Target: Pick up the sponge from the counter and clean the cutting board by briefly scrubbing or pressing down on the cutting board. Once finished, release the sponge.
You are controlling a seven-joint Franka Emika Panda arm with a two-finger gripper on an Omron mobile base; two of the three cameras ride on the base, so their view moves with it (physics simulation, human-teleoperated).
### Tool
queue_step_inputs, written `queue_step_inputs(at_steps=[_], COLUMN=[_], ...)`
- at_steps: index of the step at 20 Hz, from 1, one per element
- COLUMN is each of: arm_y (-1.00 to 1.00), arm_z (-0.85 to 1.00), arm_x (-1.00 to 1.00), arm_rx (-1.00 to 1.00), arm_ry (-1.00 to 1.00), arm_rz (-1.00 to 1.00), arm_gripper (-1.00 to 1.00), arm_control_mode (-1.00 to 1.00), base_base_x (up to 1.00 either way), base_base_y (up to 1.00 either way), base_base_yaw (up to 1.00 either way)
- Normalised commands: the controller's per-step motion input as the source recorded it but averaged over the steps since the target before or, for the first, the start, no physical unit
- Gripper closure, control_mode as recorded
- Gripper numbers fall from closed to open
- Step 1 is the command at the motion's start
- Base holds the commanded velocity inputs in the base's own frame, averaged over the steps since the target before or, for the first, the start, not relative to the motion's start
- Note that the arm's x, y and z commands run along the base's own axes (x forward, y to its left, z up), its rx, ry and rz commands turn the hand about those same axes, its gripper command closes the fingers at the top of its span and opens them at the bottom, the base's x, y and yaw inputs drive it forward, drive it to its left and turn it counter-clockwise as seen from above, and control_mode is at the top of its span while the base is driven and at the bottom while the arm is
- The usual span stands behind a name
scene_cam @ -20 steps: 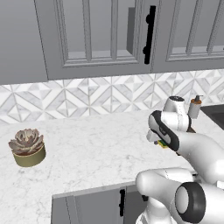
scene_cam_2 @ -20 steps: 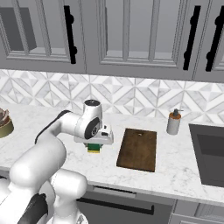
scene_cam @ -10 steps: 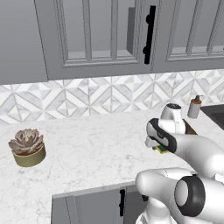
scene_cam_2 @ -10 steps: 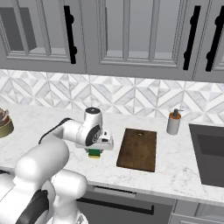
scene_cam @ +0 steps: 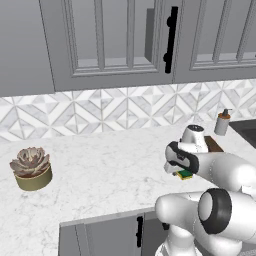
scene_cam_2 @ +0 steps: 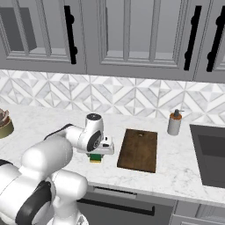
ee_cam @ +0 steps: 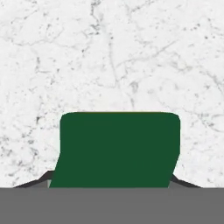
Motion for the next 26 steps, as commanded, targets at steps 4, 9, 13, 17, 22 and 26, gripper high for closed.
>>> queue_step_inputs(at_steps=[4,9,13,17,22,26], arm_y=[0.0,0.0,0.0,0.0,0.0,0.02], arm_z=[-0.31,-0.2,-0.2,-0.26,-0.4,-0.13], arm_x=[0.05,0.08,0.11,0.05,0.01,0.0], arm_rx=[0.0,-0.01,-0.02,-0.01,0.0,0.0], arm_ry=[0.0,0.0,0.0,0.0,0.0,0.0], arm_rz=[0.0,0.0,0.0,0.0,0.0,0.0], arm_gripper=[1.0,1.0,1.0,1.0,1.0,1.0], arm_control_mode=[-1.0,-1.0,-1.0,-1.0,-1.0,-1.0], base_base_x=[0.0,0.0,0.0,0.0,0.0,0.0], base_base_y=[0.0,0.0,0.0,0.0,0.0,0.0], base_base_yaw=[0.0,0.0,0.0,0.0,0.0,0.0])
